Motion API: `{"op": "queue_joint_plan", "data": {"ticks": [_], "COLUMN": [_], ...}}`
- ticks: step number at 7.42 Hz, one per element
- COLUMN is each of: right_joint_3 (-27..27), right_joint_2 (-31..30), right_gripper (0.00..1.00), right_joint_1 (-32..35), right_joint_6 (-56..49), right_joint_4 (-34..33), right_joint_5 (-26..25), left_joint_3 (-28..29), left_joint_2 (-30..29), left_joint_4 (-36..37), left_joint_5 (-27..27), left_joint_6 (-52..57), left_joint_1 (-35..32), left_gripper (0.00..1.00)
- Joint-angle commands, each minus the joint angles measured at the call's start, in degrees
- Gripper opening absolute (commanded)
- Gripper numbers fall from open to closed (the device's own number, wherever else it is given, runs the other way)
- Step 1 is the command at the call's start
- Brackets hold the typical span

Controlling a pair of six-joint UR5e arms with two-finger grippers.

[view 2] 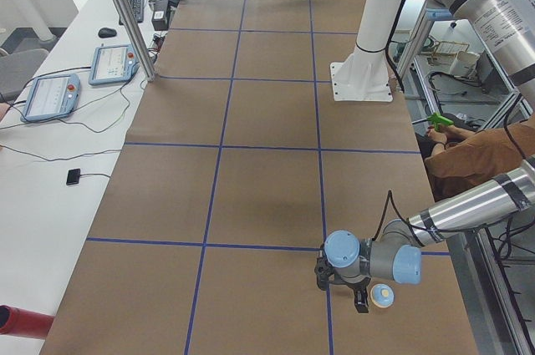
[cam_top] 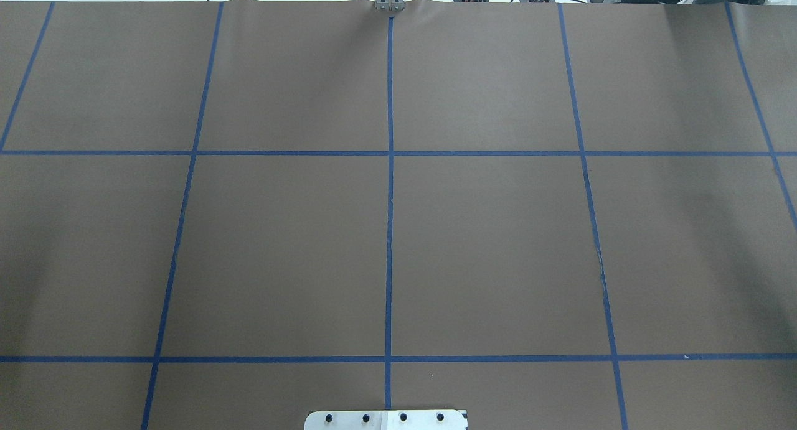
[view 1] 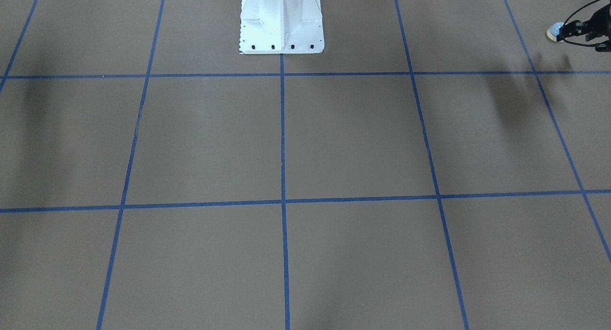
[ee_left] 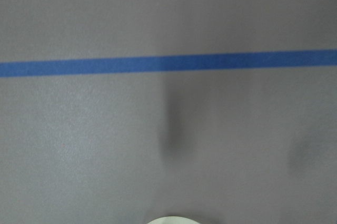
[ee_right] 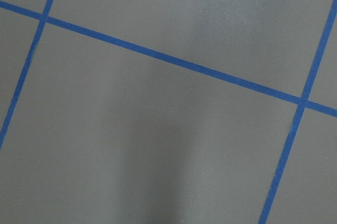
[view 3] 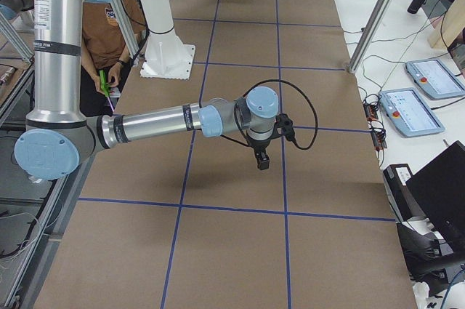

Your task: Place and press bell with both arms

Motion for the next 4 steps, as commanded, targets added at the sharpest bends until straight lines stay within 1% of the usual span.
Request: {"op": "queue_joint_plan", "data": {"ticks": [1, 2, 4], "right_joint_3": [-0.06, 0.28, 1.87], "right_joint_2": [-0.64, -0.74, -0.74], "right_gripper": [1.0, 1.0, 1.0], "right_joint_1": [-0.03, -0.03, -0.03], "right_joint_6": [-0.04, -0.04, -0.04], "right_joint_4": [3.97, 4.07, 4.07], "right_joint_5": [-0.11, 0.06, -0.29], "left_joint_3": [1.71, 1.97, 4.77], "left_joint_2": [-0.02, -0.02, -0.02], "left_joint_4": [-1.66, -1.57, -1.75], "left_joint_5": [-0.86, -2.96, -3.33], "left_joint_6": [-2.07, -2.07, -0.32], "left_joint_1": [0.33, 0.41, 0.77], "left_gripper": [1.0, 1.0, 1.0]}}
